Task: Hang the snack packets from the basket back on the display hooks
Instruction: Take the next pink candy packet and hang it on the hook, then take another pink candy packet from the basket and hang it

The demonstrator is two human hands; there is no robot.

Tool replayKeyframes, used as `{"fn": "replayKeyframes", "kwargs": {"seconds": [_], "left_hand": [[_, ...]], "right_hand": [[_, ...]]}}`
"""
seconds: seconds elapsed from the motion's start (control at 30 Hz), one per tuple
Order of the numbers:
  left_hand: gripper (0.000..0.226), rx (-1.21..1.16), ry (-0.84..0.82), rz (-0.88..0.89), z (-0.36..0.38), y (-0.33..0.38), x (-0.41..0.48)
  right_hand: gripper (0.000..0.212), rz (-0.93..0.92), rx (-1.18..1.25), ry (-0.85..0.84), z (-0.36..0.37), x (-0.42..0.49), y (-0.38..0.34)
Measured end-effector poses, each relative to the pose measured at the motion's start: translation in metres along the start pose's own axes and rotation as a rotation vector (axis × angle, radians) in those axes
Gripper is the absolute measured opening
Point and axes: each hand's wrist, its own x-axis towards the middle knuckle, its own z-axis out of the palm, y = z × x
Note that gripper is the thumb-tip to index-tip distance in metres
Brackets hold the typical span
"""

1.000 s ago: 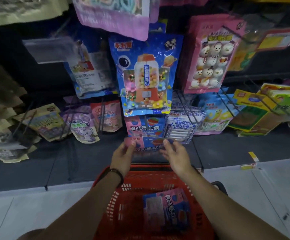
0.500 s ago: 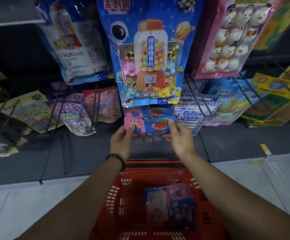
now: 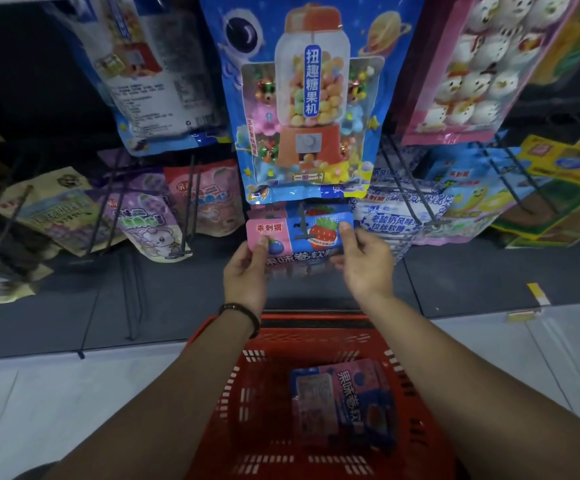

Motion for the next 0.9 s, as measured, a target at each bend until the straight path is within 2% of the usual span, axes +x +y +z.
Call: {"fn": "replayKeyframes", "kwargs": {"seconds": [0.2,0.4,0.43,0.53,0.57,0.67,0.73,0.77,0.83,0.9], "left_hand": [[0.024,0.034,0.009,-0.065,0.006,0.006,0.017],[0.029,0.069,0.075,-0.086,0.016,0.010,0.028],[0.030,0.077,0.073,-0.094,0.016,0.011,0.028],[0.026,0.083,0.065,-0.100,0.013,0.012,0.029],[0.022,0.088,0.074,-0.111,0.012,0.012,0.029],[0.034,0.178,0.087,-0.177,0.006,0.013,0.023],[0.032,0.334,0.012,-0.194,-0.005,0.012,0.010],[0.026,0.437,-0.070,-0.184,-0.012,0.013,0.002],[0.014,0.602,-0.286,-0.137,-0.027,0.012,-0.021],[0.007,0.816,-0.491,-0.017,-0.042,0.012,-0.048]], "right_hand": [[0.042,0.078,0.036,-0.013,0.007,0.008,-0.009],[0.010,0.061,0.082,-0.007,0.015,0.007,-0.011],[0.012,0.039,0.055,-0.017,0.014,0.006,-0.010],[0.036,0.009,-0.011,-0.013,0.004,-0.002,-0.006],[0.037,0.016,-0.027,-0.012,0.000,-0.005,-0.005],[0.018,0.049,-0.054,-0.047,-0.011,-0.020,0.003],[0.007,0.019,-0.106,-0.083,-0.022,-0.036,0.014],[0.010,-0.001,-0.147,-0.103,-0.027,-0.045,0.021],[0.011,0.008,-0.245,-0.147,-0.039,-0.065,0.038],[0.008,0.075,-0.353,-0.182,-0.048,-0.083,0.061]]}}
